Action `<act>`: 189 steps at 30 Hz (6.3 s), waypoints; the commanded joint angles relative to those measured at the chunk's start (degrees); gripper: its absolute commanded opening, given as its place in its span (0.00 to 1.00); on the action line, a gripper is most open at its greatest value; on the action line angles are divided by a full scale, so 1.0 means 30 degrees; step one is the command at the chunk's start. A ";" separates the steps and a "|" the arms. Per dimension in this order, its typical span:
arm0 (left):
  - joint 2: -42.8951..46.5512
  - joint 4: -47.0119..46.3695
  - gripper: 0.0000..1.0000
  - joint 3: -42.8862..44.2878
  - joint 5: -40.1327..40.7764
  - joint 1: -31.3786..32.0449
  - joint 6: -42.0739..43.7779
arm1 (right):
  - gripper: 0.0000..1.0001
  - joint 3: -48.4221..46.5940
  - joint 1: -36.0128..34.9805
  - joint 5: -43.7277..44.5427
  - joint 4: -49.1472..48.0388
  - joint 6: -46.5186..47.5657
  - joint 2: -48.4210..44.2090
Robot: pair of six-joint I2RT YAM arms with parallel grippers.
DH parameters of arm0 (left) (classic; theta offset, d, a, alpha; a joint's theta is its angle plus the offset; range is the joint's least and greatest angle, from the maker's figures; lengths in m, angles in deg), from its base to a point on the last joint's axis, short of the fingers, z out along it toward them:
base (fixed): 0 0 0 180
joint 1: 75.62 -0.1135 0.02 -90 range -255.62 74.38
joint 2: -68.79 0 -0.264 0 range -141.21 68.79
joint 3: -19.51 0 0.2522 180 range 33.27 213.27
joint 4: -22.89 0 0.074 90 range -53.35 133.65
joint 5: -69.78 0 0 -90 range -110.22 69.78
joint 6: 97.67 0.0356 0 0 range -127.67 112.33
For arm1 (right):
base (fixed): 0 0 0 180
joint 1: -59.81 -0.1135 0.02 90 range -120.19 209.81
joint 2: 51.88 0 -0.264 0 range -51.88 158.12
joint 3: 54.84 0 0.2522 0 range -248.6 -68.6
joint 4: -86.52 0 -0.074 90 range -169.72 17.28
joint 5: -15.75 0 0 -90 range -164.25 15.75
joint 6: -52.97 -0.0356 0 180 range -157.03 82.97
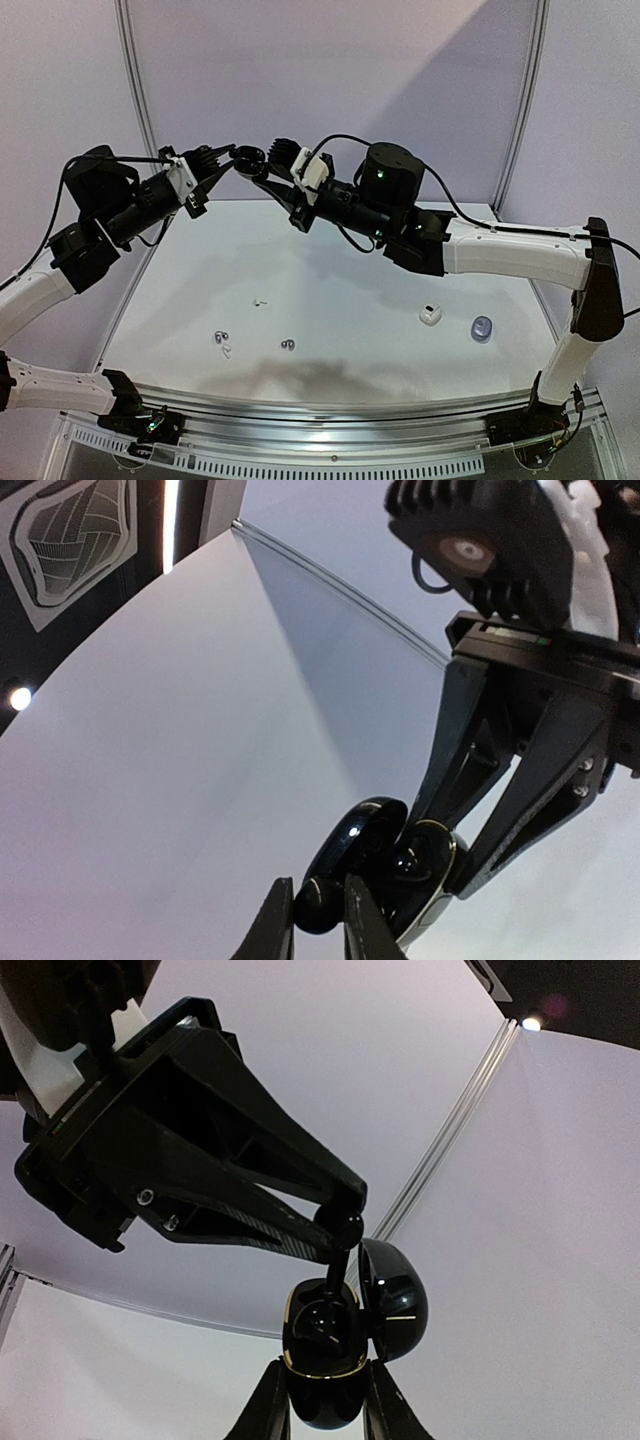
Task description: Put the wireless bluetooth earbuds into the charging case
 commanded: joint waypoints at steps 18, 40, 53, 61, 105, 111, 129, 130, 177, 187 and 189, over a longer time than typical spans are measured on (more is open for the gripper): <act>-0.0030 0.0271 0.00 -0.0344 0.0642 -0.0020 0.1403 | 0.00 -0.0451 0.0122 0.0209 -0.0236 -0.0236 0.0035; -0.0595 0.0892 0.00 -0.0602 0.0593 -0.0049 0.4183 | 0.00 -0.0282 0.0128 0.0289 -0.0616 -0.0814 -0.0071; -0.0585 0.1542 0.00 -0.0532 0.0609 -0.0049 0.8090 | 0.00 -0.0370 0.0105 0.0323 -0.0599 -0.0865 0.0037; -0.1013 0.2499 0.00 -0.0340 -0.0449 -0.0104 0.7006 | 0.00 -0.0310 0.0106 0.0210 -0.0799 -0.1086 0.0036; -0.1563 0.3849 0.00 0.2320 -0.1248 -0.1866 -0.0241 | 0.00 -0.0576 0.0136 0.1143 -0.2313 -0.4757 0.0365; -0.1690 0.4164 0.00 0.2210 -0.1430 -0.1837 0.1090 | 0.00 -0.0779 0.0147 0.1117 -0.2586 -0.4777 0.0585; -0.1913 0.4378 0.06 0.1736 -0.2225 -0.1691 0.0393 | 0.00 -0.0916 0.0361 0.1378 -0.3387 -0.5510 0.0765; -0.1917 0.4433 0.08 0.1754 -0.2300 -0.1690 0.0371 | 0.00 -0.0917 0.0342 0.1352 -0.3423 -0.5545 0.0768; -0.5709 0.3079 0.32 0.6657 -1.3247 -0.7144 -1.5339 | 0.00 -0.2613 0.1775 -1.0015 0.0767 -0.8455 -0.0373; -0.5936 0.2125 0.29 0.7157 -1.4086 -0.5847 -1.3721 | 0.00 -0.3092 0.1784 -0.9872 0.1762 -0.8643 0.0279; -0.5958 0.2051 0.29 0.7230 -1.4101 -0.5822 -1.3731 | 0.00 -0.3298 0.1780 -1.0000 0.2181 -0.8611 0.0411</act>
